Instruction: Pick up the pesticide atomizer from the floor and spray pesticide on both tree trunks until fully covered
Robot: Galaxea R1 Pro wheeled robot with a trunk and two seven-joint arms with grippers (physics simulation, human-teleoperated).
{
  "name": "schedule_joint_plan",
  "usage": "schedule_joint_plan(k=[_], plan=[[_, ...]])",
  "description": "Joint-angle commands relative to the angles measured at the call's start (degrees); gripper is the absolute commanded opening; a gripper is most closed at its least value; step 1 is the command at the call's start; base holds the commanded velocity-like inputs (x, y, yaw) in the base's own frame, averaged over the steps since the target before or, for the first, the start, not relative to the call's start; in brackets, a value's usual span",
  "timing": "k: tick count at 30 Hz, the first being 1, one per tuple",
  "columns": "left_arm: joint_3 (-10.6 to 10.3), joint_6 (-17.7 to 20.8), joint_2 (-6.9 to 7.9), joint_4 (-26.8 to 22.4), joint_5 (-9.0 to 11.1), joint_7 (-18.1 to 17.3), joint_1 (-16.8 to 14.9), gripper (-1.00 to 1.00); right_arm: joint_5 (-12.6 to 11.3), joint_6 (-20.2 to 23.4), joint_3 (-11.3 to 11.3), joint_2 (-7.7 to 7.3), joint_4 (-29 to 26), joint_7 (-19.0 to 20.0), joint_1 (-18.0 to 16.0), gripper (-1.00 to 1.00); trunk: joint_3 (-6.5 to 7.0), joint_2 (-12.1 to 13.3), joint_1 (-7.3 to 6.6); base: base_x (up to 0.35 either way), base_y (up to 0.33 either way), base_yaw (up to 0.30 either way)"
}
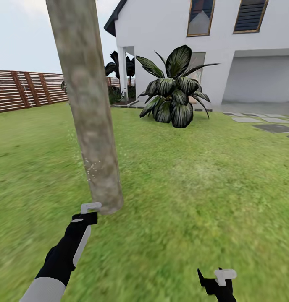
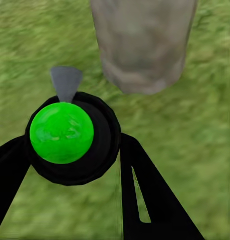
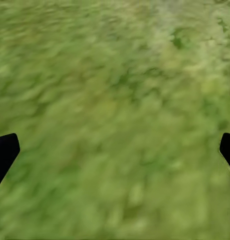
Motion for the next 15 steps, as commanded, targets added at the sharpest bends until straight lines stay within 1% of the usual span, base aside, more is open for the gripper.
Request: schedule_joint_plan(k=[1, 7, 9, 11, 15], plan=[[0.0, 0.01, 0.0, 0.0, -0.05, 0.01, 0.0, -1.0, 0.0, 0.02, 0.01, 0.0, 0.0, 0.02, 0.0, 1.0, 0.0, 0.0, 0.0, 0.079, -0.271, 0.049], [0.0, 0.01, 0.0, -0.01, -0.05, -0.02, 0.0, -1.0, 0.0, 0.02, 0.03, 0.0, 0.0, 0.02, 0.0, 1.0, 0.0, 0.0, 0.0, 0.079, -0.271, 0.009], [0.0, 0.01, 0.0, 0.0, -0.05, 0.0, 0.0, -1.0, 0.0, 0.02, 0.03, 0.0, 0.0, 0.0, 0.0, 1.0, 0.0, 0.0, 0.0, 0.079, -0.271, 0.076], [0.0, 0.01, 0.0, 0.0, -0.05, 0.0, 0.0, -1.0, 0.0, 0.02, 0.03, 0.0, 0.0, 0.02, 0.0, 1.0, 0.0, 0.0, 0.0, 0.079, -0.271, 0.183], [0.0, 0.01, 0.0, 0.0, -0.05, -0.04, 0.0, -1.0, 0.0, 0.03, 0.03, 0.0, 0.0, 0.0, 0.0, 1.0, 0.0, 0.0, 0.0, 0.079, -0.271, 0.258]])
